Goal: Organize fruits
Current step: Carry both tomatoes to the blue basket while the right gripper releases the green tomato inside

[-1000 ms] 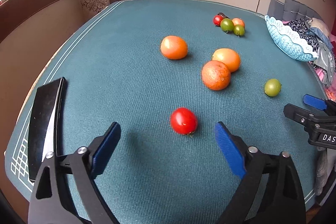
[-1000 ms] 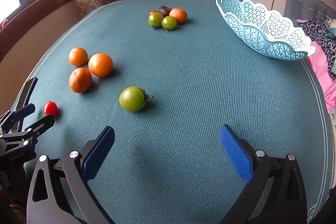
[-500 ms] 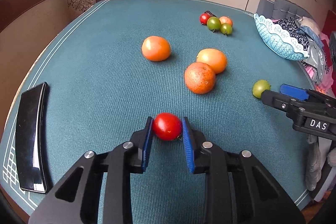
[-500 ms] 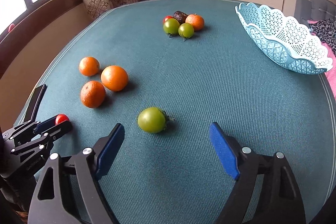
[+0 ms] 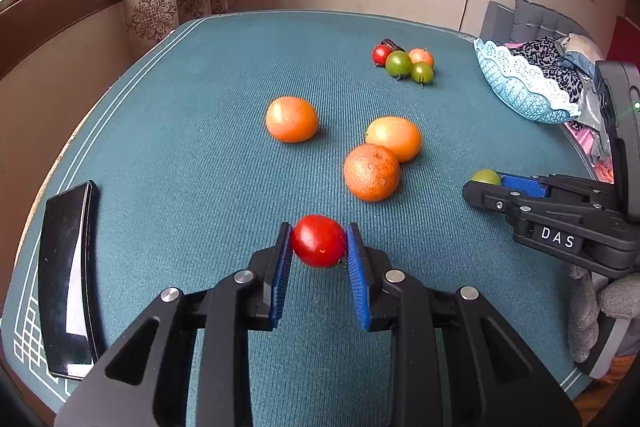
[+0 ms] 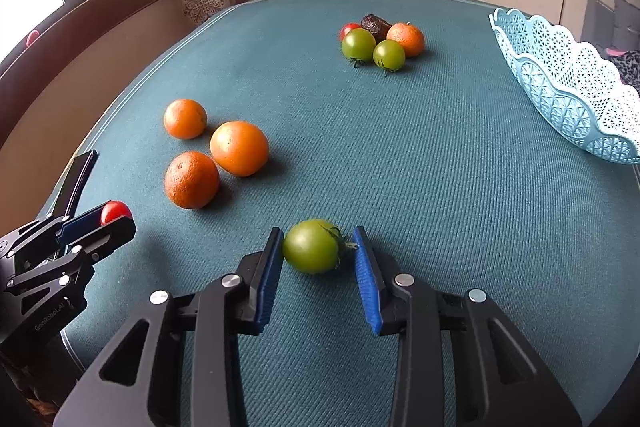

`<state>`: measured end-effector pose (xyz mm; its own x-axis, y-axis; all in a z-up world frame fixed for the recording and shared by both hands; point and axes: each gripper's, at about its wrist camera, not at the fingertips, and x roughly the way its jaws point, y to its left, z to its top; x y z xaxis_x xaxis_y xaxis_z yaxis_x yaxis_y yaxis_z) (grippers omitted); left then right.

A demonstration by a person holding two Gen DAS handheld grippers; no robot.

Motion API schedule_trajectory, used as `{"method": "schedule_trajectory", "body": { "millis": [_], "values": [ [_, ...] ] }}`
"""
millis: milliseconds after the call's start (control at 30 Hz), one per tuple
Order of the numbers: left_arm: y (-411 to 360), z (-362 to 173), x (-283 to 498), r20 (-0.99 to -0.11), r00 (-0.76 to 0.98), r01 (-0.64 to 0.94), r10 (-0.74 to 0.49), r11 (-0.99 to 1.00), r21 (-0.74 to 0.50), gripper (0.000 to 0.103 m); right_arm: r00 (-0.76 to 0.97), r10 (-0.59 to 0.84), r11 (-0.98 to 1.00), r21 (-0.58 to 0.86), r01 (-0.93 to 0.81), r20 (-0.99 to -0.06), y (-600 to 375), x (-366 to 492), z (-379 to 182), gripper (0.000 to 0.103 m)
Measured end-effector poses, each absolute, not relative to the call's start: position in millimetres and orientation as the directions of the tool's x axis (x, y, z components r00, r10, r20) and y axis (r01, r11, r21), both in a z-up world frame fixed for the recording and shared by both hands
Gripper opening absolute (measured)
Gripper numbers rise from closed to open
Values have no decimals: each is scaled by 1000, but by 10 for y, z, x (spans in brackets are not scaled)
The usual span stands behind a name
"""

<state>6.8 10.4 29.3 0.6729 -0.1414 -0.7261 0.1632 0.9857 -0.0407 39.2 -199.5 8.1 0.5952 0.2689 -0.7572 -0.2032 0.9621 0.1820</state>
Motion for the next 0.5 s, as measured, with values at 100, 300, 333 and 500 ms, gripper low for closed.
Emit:
{"method": "schedule_trajectory", "body": {
  "millis": [100, 300, 333, 500],
  "values": [
    [96, 323, 80, -723, 676, 162, -139, 986, -38, 28, 601, 276, 961, 196, -196, -750, -2035, 387, 107, 34],
    [49, 492, 129, -700, 700, 175, -143, 984, -26, 28, 663, 271, 962, 218, -164, -698, -2249, 330, 347, 31],
    [28, 529, 136, -693, 706, 179, -144, 984, -23, 28, 674, 269, 962, 220, -159, -688, -2298, 323, 394, 30],
    [-38, 651, 151, -670, 729, 184, -142, 983, -8, 28, 675, 304, 950, 269, -160, -672, -2472, 305, 456, 32]
  ]
}}
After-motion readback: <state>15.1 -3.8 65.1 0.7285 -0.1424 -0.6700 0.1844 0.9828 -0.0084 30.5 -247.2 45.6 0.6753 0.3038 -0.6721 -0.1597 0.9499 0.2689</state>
